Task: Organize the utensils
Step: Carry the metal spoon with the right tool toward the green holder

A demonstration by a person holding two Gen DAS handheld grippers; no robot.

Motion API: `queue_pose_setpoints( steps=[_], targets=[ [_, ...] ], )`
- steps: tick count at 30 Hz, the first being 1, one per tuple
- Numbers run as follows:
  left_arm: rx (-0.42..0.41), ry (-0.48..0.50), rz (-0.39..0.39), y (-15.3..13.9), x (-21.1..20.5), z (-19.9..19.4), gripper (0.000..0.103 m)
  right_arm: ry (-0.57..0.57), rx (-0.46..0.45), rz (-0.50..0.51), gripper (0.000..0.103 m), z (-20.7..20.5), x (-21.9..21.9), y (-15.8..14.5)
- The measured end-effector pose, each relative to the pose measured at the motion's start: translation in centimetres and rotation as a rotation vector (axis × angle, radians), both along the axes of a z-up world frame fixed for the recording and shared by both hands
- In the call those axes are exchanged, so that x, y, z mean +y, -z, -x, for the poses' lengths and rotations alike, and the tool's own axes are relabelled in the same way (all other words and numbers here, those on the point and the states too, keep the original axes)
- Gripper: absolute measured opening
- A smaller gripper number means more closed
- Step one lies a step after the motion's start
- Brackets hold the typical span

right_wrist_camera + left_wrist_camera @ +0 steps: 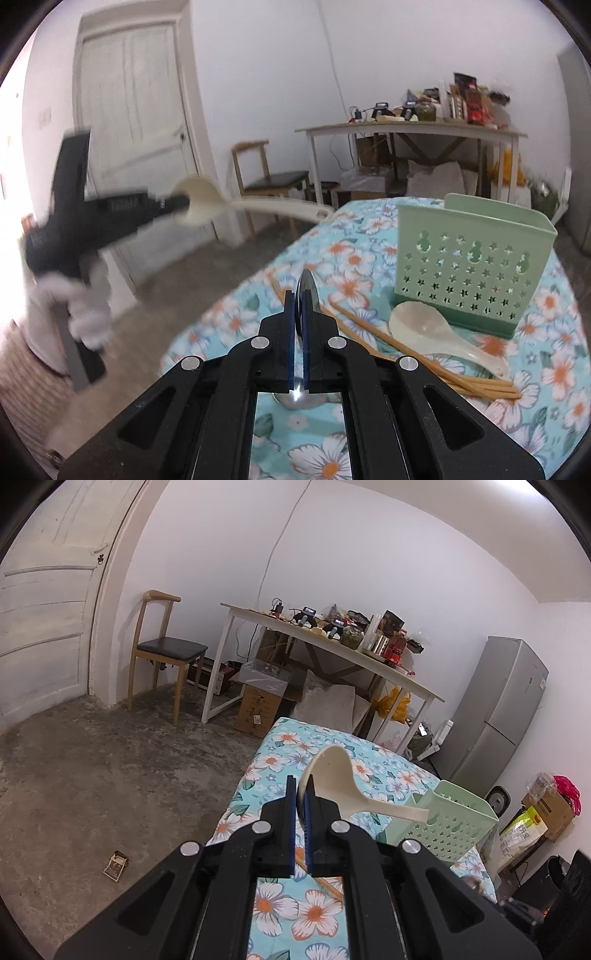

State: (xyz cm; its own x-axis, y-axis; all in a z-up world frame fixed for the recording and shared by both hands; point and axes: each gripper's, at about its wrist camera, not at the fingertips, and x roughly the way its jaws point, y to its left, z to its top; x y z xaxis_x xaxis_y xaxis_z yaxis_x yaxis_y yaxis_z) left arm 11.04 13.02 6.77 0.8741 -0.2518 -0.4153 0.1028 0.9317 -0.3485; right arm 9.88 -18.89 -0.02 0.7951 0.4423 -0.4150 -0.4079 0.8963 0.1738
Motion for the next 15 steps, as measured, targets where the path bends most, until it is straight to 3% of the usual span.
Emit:
queue_pose_setpoints(
  steps=[5, 15],
  targets=[
    [-0.004, 0.003, -0.011, -0.6, -0.5, 0.1, 0.003, -0.013, -0.007, -0.125, 0.001, 0.1, -1.8, -1.5],
    [-0.057, 0.014, -0.039, -3.2, -2.4, 0.8, 0.003, -0.032, -0.065, -0.228, 0.001, 0.5, -3.7, -4.7]
  ],
)
